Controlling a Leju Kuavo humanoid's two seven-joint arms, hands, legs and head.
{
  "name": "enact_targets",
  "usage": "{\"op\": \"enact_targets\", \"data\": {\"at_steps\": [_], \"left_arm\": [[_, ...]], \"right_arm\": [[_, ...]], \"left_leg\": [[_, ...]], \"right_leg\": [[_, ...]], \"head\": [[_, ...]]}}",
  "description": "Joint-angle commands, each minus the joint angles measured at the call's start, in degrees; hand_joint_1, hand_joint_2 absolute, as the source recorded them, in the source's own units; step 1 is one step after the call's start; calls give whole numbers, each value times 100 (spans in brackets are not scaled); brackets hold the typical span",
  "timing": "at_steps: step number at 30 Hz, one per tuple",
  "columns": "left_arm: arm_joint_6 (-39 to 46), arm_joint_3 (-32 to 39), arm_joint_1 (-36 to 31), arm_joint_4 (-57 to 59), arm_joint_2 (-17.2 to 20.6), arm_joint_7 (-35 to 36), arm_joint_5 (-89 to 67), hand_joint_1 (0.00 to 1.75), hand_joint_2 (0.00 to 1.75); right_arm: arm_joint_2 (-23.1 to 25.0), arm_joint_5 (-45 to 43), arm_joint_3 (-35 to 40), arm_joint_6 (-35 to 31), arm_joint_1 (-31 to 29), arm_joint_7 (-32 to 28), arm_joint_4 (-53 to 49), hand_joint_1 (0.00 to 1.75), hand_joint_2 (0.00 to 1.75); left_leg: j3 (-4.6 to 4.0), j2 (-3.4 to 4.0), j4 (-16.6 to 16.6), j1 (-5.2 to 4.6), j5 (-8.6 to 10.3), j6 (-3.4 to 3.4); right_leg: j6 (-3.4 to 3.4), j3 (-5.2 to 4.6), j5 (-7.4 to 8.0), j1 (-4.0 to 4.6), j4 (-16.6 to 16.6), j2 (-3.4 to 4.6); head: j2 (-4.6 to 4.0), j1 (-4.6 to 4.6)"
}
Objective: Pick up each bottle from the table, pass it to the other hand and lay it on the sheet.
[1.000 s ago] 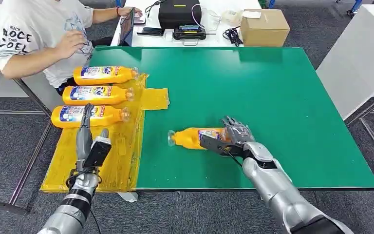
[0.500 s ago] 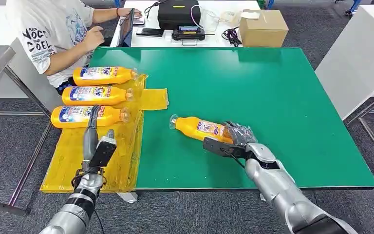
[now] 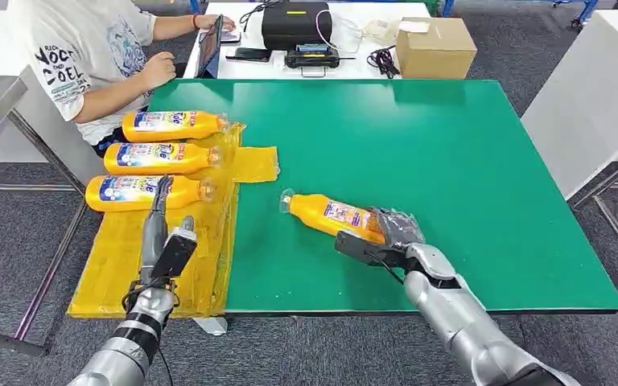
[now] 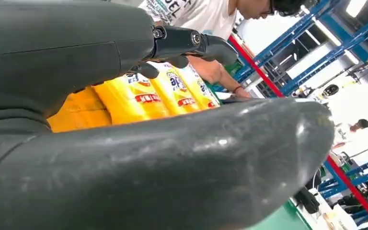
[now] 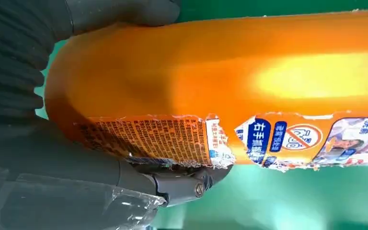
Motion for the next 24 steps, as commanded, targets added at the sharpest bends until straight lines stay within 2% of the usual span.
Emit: {"op": "enact_targets", "data": {"at_steps": [1,2,3,4,6,10,21,24], "left_arm": [[-895,-108,477,-828,-223,141,427,0,0],[-1208,-173,610,-1073,-268,290,571,0,175],[-1426,-214,691,-1217,-294,426,684,0,175],[-1748,-297,805,-1434,-323,557,895,0,175],[-2045,-340,886,-1595,-361,698,1159,0,175],[-2888,-477,1009,-1938,-331,954,1897,0,175],[-2992,-561,1030,-2009,-270,999,2021,0,175],[-3858,-814,1122,-2311,-154,1111,2759,0,175]], "right_arm": [[943,-288,-1520,-1788,1916,-914,-3222,175,175],[1089,-426,-1711,-2096,2079,-1093,-3586,175,175],[1116,-451,-1777,-2168,2156,-1152,-3773,175,175],[1263,-688,-2015,-2509,2288,-1453,-4019,175,175],[1287,-906,-2154,-2571,2386,-1645,-4189,175,175],[1373,-1026,-2378,-2734,2530,-1919,-4115,175,175],[1355,-1018,-2395,-2698,2490,-1973,-3939,175,175],[1376,-1140,-2458,-2513,2485,-2092,-3680,175,175]], "left_leg": [[1,16,0,8,-12,-12],[-19,10,2,3,-7,-8],[-20,18,10,8,-18,-15],[-37,6,5,1,-11,-10],[-60,-5,7,6,-9,-8],[-53,-5,10,8,-15,-7],[-53,4,-3,-2,-6,-6],[-53,3,-3,0,-5,-5]], "right_leg": [[-15,-3,-7,9,1,13],[-10,-18,-6,4,7,7],[-18,-22,-15,9,17,13],[-12,-37,-12,2,14,2],[-11,-57,-11,6,10,-9],[-11,-45,-15,8,5,-8],[-10,-52,-5,0,-3,-1],[-8,-51,-5,1,-3,-1]], "head": [[0,-2],[0,0],[0,-2],[0,-4],[0,-4],[0,0],[0,-2],[0,-2]]}}
